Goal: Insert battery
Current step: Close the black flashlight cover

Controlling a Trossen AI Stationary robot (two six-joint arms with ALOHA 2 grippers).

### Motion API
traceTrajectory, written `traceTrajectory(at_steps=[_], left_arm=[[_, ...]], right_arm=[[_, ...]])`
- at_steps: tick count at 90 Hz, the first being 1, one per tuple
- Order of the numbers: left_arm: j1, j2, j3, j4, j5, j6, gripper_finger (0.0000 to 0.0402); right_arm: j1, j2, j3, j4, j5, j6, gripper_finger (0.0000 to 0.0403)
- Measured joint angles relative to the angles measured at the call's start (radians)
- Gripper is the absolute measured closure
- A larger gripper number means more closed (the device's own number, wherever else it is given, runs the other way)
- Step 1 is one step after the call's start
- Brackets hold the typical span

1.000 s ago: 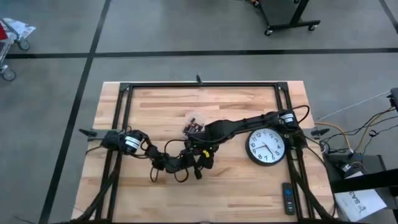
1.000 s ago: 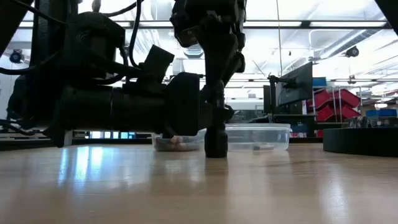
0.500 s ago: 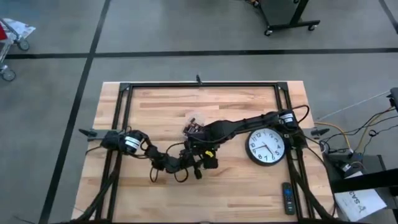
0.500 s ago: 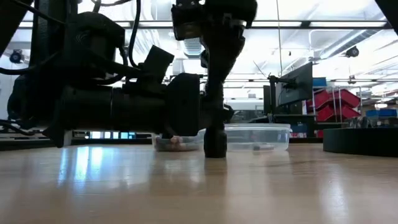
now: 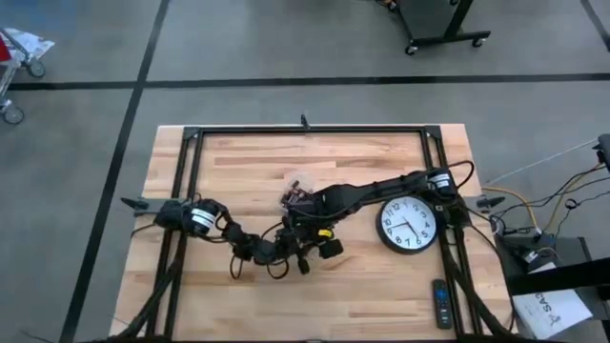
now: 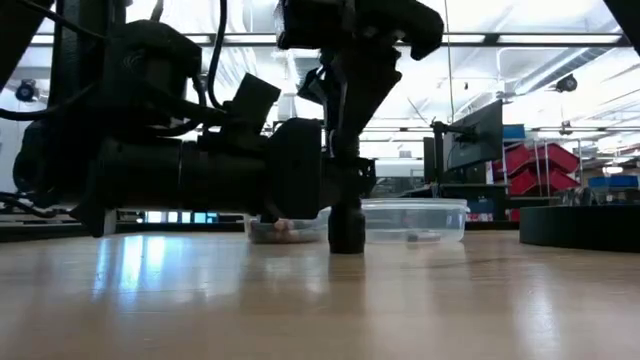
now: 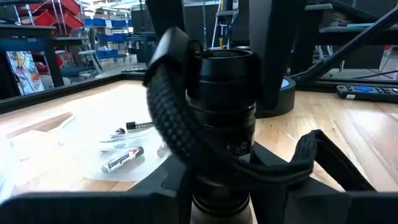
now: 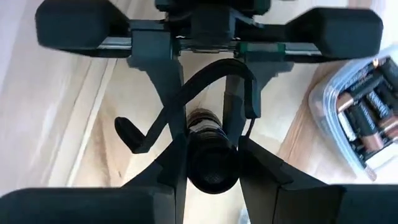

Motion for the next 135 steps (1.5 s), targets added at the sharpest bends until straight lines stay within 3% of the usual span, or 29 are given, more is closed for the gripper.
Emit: traceTrajectory(at_steps=[105, 122, 135], left_arm=[[-0.004, 0.0, -0.004, -0.003, -0.005, 0.033, 0.0308], [-0.004, 0.0, -0.005, -0.005, -0.004, 0.028, 0.0308], [-0.004, 0.0, -0.004, -0.009, -0.002, 0.024, 0.0308]], right_arm=[[-0.024, -0.063, -0.073, 0.041, -0.076, -0.181, 0.0318], [-0.028, -0.069, -0.107, 0.074, -0.077, -0.05, 0.0318], [-0.029, -0.069, -0.121, 0.092, -0.072, 0.168, 0.0323]])
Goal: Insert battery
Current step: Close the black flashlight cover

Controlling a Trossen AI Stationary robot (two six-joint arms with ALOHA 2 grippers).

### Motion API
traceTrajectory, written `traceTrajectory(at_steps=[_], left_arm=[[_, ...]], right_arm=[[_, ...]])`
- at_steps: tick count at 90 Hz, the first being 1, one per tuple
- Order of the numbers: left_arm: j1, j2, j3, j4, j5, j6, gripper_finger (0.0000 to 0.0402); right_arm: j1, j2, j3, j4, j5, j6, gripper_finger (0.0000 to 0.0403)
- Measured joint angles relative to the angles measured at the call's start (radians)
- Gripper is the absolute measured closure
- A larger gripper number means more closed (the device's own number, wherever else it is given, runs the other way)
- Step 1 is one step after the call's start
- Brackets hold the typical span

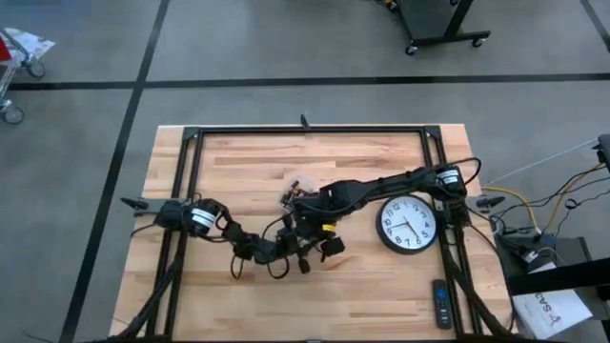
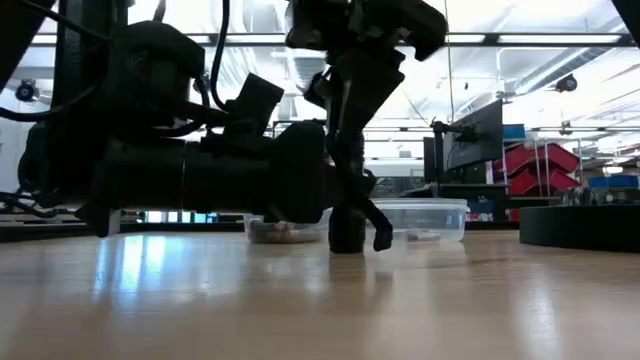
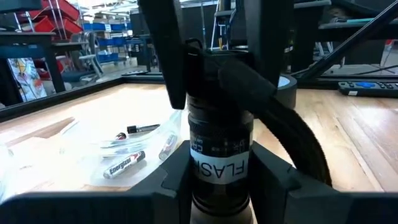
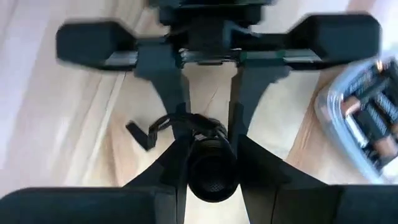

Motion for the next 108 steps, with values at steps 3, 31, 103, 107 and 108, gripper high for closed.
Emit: traceTrajectory(at_steps=[3, 31, 103, 107, 108], left_arm=[[0.0, 0.0, 0.0, -0.001, 0.0, -0.001, 0.0308], [-0.003, 0.0, -0.001, -0.001, 0.001, 0.001, 0.0308], [-0.002, 0.0, -0.003, -0.011, -0.014, -0.027, 0.0308], [-0.002, 0.0, -0.003, -0.011, -0.014, -0.027, 0.0308], [-0.002, 0.0, -0.003, -0.011, -0.014, -0.027, 0.0308]], right_arm=[[0.0, 0.0, -0.001, 0.005, 0.0, 0.064, 0.0326], [0.028, -0.004, -0.003, 0.064, 0.03, 0.431, 0.0398], [0.024, -0.04, 0.008, -0.016, 0.055, 0.217, 0.0236], [0.022, -0.04, 0.005, -0.011, 0.056, 0.217, 0.0242], [0.022, -0.04, 0.004, -0.01, 0.056, 0.217, 0.0244]])
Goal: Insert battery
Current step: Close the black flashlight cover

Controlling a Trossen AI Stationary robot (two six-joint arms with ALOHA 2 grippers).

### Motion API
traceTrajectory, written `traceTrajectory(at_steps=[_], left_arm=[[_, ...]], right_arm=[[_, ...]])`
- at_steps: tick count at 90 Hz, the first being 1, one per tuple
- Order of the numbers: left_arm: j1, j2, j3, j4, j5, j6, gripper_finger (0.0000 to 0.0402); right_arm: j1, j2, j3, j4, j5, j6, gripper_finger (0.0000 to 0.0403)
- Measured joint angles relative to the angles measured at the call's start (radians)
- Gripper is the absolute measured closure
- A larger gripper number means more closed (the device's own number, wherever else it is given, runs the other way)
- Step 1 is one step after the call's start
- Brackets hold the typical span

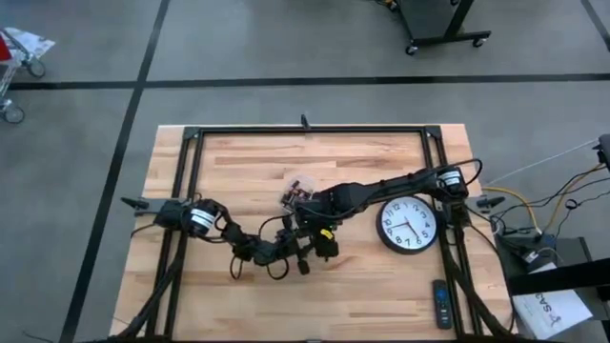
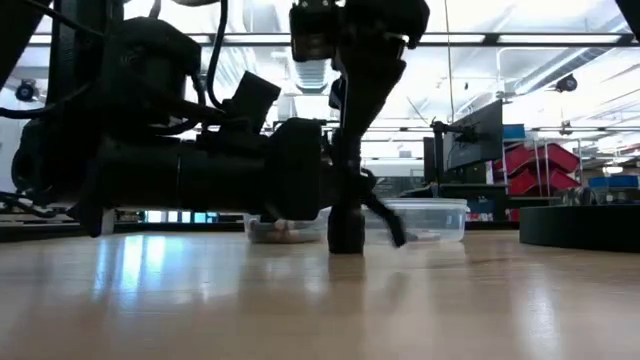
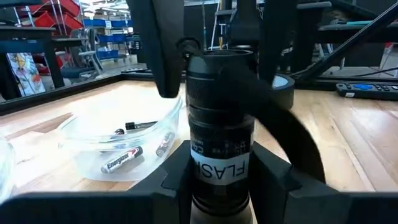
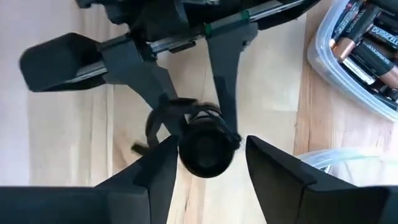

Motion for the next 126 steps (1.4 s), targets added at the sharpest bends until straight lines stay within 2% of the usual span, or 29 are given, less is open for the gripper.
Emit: traceTrajectory(at_steps=[43, 61, 77, 109, 126], left_arm=[[0.0, 0.0, 0.0, 0.0, 0.005, -0.003, 0.0308], [0.0, 0.0, 0.001, 0.0, 0.009, -0.002, 0.0308], [0.0, 0.0, 0.002, -0.002, 0.009, 0.001, 0.0308], [0.0, 0.0, 0.001, -0.002, 0.004, 0.002, 0.0308], [0.0, 0.0, 0.001, -0.001, 0.003, 0.0, 0.0308]], right_arm=[[0.0, -0.003, -0.02, 0.041, -0.004, 0.063, 0.0307], [0.0, -0.006, -0.031, 0.033, -0.006, 0.043, 0.031], [0.0, -0.01, -0.062, 0.045, -0.01, -0.098, 0.0313], [-0.003, -0.008, -0.072, 0.051, -0.029, -0.486, 0.0312], [-0.02, -0.006, -0.074, 0.062, -0.059, -0.541, 0.0311]])
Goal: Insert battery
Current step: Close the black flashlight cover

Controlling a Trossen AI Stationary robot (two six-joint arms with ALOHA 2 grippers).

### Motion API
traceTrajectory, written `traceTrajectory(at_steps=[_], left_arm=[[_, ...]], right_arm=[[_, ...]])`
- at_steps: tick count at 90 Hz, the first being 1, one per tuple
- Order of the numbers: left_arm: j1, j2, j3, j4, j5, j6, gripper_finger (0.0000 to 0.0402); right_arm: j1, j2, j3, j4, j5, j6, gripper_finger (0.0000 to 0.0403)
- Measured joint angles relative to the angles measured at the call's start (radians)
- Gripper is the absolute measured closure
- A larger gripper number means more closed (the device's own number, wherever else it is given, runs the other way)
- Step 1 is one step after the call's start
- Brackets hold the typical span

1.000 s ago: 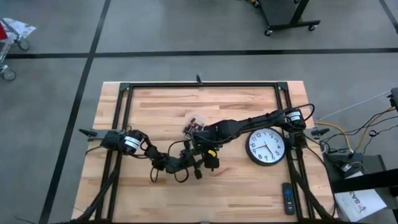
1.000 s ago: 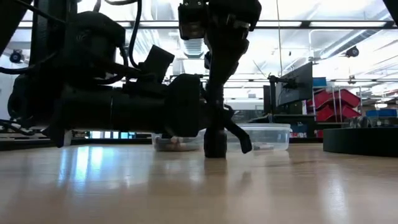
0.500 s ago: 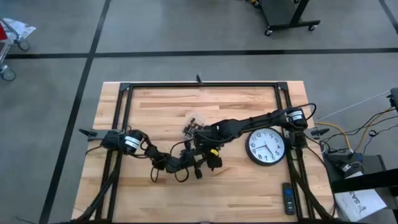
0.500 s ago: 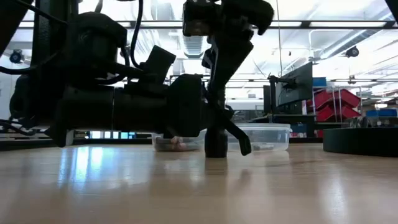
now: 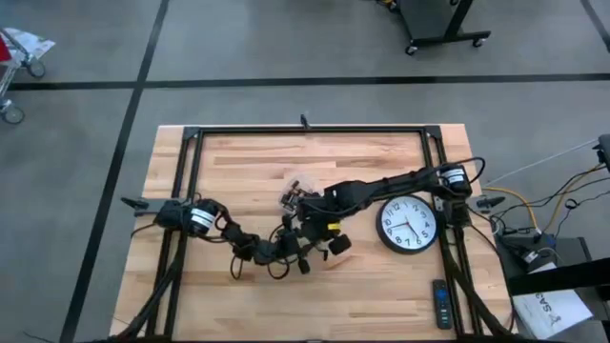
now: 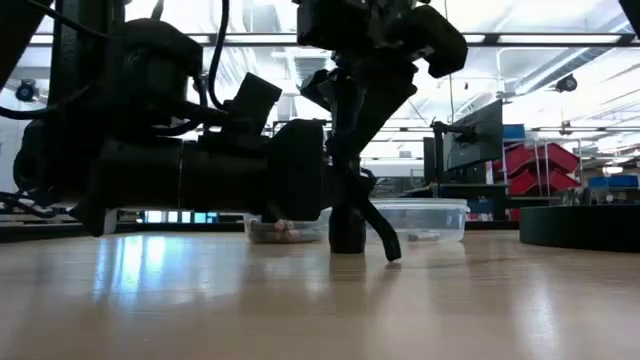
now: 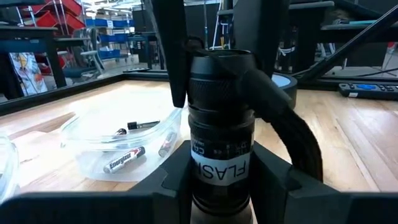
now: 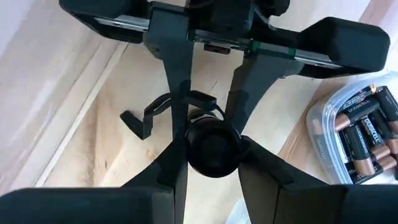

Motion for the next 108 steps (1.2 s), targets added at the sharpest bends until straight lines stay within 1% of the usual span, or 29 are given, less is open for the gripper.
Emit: traceTrajectory(at_steps=[12, 30, 49, 59, 75, 85, 95, 108], left_arm=[[0.0, 0.0, 0.0, 0.0, 0.0, -0.002, 0.0308], [0.0, 0.0, 0.0, 0.0, 0.001, -0.001, 0.0308], [-0.004, 0.0, 0.0, 0.004, 0.001, 0.009, 0.0308], [-0.005, 0.0, -0.001, 0.008, 0.0, 0.013, 0.0308], [-0.004, 0.0, 0.0, 0.006, 0.012, -0.001, 0.0308], [-0.004, 0.001, 0.0, 0.003, 0.012, 0.008, 0.0308], [-0.004, 0.001, 0.0, 0.002, 0.011, 0.008, 0.0308], [-0.004, 0.001, 0.0, 0.003, 0.009, 0.002, 0.0308]], right_arm=[[-0.017, 0.0, -0.001, 0.017, -0.059, 0.001, 0.0313], [-0.017, 0.0, -0.008, 0.027, -0.065, 0.002, 0.0312], [-0.013, 0.0, -0.009, 0.034, -0.07, -0.049, 0.0315], [-0.009, 0.0, -0.01, 0.049, -0.071, -0.06, 0.0303], [-0.006, 0.014, -0.016, 0.068, -0.073, 0.052, 0.0267], [-0.002, 0.008, -0.014, 0.079, -0.066, 0.205, 0.0256], [-0.002, 0.01, -0.014, 0.074, -0.059, 0.357, 0.0257], [-0.001, 0.008, -0.013, 0.053, -0.05, 0.5, 0.0277]])
